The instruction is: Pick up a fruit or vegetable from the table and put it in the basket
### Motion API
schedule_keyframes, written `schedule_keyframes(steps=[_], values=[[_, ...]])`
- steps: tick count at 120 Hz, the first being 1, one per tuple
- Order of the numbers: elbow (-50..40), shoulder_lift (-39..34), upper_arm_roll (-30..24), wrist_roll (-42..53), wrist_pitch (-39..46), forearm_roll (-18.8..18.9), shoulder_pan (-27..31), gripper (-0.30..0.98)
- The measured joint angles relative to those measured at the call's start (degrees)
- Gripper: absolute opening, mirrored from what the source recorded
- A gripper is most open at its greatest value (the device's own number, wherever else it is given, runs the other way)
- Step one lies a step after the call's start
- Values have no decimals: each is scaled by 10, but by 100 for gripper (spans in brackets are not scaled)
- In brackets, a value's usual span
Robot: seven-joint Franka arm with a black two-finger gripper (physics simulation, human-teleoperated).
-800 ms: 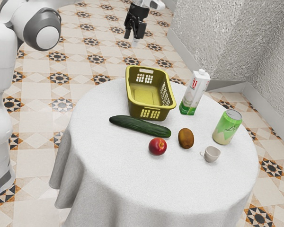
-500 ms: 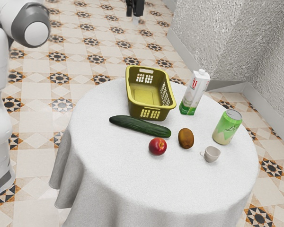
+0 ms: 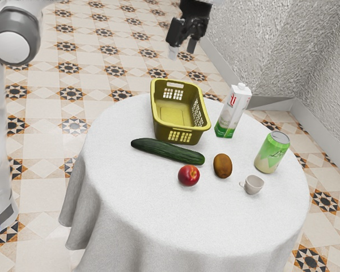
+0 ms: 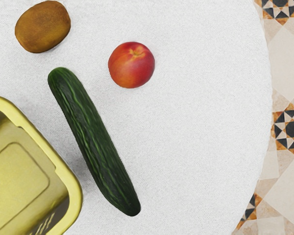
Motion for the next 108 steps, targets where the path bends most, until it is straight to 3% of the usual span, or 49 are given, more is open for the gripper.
schedule_keyframes(steps=[12, 27, 45, 56, 72, 85, 108], values=[[-22, -9, -17, 42, 16, -2, -51, 68], [-216, -58, -69, 97, 119, 3, -76, 68], [-255, -40, -78, 152, 196, 3, -169, 69], [-281, -33, -70, 179, 230, 6, -214, 68], [-310, -37, 1, 219, 260, 9, -293, 68], [-333, -37, 17, 248, 281, 8, -252, 69], [-379, -41, 19, 291, 316, 7, -76, 69]])
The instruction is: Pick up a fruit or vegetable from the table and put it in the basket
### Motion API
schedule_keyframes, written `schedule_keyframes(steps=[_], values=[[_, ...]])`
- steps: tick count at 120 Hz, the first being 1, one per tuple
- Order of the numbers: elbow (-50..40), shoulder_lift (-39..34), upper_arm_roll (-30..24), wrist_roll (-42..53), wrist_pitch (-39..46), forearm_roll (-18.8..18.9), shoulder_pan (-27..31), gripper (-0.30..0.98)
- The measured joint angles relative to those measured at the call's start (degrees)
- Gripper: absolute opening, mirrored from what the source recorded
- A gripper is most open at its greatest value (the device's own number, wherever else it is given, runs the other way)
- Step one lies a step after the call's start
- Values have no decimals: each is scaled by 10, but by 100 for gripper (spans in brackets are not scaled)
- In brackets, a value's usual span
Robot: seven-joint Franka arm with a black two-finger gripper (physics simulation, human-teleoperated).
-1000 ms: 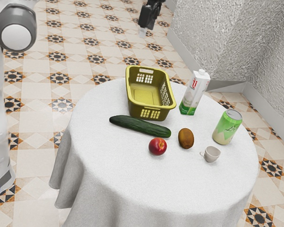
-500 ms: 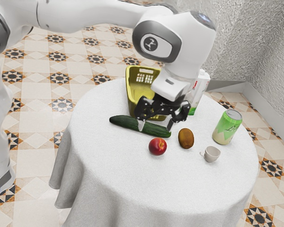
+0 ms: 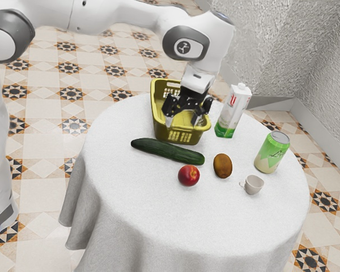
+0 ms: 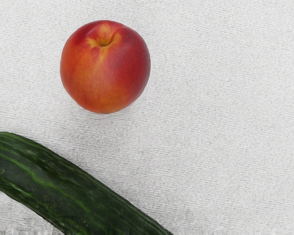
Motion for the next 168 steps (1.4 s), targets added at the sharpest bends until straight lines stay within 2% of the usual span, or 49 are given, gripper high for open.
schedule_keyframes(steps=[12, 22, 32, 54, 68, 78, 111, 148, 168], values=[[-10, -1, -4, 18, 16, -2, 69, 69], [-14, -1, -5, 30, 25, -3, 77, 69], [-16, -1, -6, 41, 30, -4, 42, 69], [-33, -3, -12, 60, 46, -12, -87, 69], [-40, -3, -15, 69, 57, -13, -123, 69], [-48, -3, -16, 75, 65, -13, -111, 69], [-77, -7, -16, 88, 86, -12, -14, 69], [-95, -7, -19, 98, 106, -13, -63, 69], [-105, -5, -20, 101, 117, -13, -58, 69]])
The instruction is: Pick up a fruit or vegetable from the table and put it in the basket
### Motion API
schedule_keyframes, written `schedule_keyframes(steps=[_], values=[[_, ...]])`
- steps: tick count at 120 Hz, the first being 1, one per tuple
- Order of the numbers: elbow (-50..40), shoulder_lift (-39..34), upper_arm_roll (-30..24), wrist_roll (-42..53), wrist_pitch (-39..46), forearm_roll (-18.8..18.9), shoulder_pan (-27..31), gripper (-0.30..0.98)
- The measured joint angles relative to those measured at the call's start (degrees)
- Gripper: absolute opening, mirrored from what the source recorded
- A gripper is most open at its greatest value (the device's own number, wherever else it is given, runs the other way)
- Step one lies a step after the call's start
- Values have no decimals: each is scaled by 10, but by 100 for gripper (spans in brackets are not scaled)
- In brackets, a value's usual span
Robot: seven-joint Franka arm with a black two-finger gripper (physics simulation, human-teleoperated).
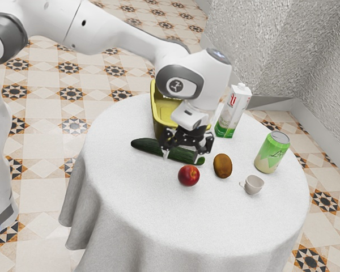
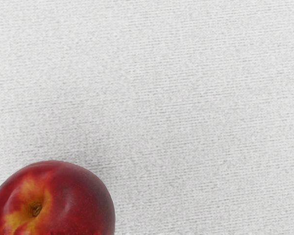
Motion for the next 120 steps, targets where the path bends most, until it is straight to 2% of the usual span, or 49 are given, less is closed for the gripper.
schedule_keyframes(steps=[17, 50, 85, 120], values=[[-4, 4, -18, 1, 11, -1, 24, 69], [-3, 21, -21, 2, 28, -1, 1, 69], [6, 35, -3, 2, 40, 2, -33, 69], [12, 42, 19, 3, 43, 4, -17, 69]])
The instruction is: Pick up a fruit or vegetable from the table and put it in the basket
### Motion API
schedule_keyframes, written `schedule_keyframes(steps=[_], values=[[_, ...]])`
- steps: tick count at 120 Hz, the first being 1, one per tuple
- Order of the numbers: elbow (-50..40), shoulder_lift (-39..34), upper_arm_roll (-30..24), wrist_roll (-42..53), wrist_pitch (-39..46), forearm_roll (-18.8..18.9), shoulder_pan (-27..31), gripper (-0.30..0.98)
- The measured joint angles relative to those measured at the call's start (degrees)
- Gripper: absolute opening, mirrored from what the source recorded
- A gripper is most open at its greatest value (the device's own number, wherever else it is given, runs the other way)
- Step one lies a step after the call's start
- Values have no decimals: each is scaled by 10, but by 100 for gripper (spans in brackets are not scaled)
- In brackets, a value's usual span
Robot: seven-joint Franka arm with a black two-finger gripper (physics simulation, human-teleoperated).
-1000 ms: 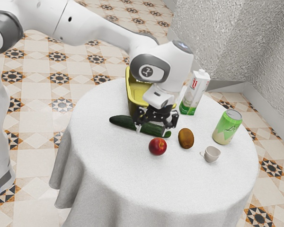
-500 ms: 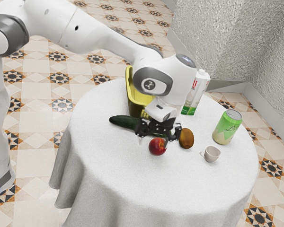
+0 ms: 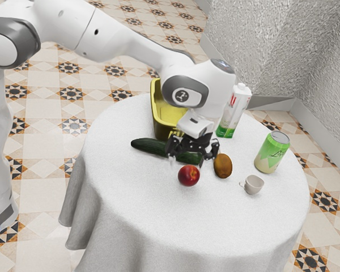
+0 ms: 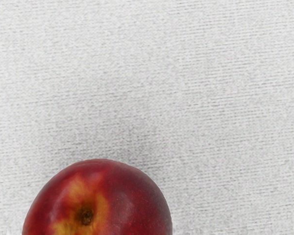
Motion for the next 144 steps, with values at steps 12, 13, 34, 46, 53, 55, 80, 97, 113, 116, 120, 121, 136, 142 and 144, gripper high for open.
schedule_keyframes(steps=[12, 13, 34, 46, 53, 55, 80, 97, 113, 116, 120, 121, 136, 142, 144], values=[[0, 2, 2, 0, 1, 0, 27, 69], [0, 3, 2, 0, 1, 0, 30, 69], [0, 10, 0, 1, 3, -2, 58, 69], [3, 8, -1, 1, 4, -3, 46, 69], [3, 8, 1, 2, 3, -3, 33, 69], [3, 8, 1, 2, 3, -3, 30, 69], [10, 9, 18, 4, 3, -3, 10, 69], [9, 9, 14, 4, 1, -4, 29, 69], [9, 8, 2, 4, -1, -5, 35, 69], [9, 8, 0, 4, -2, -5, 33, 69], [9, 7, -2, 4, -2, -5, 29, 69], [9, 7, -2, 4, -2, -5, 28, 69], [8, 8, -4, 3, -3, -6, 9, 69], [7, 11, -4, 3, -3, -6, 3, 69], [7, 13, -4, 3, -3, -6, 2, 69]])
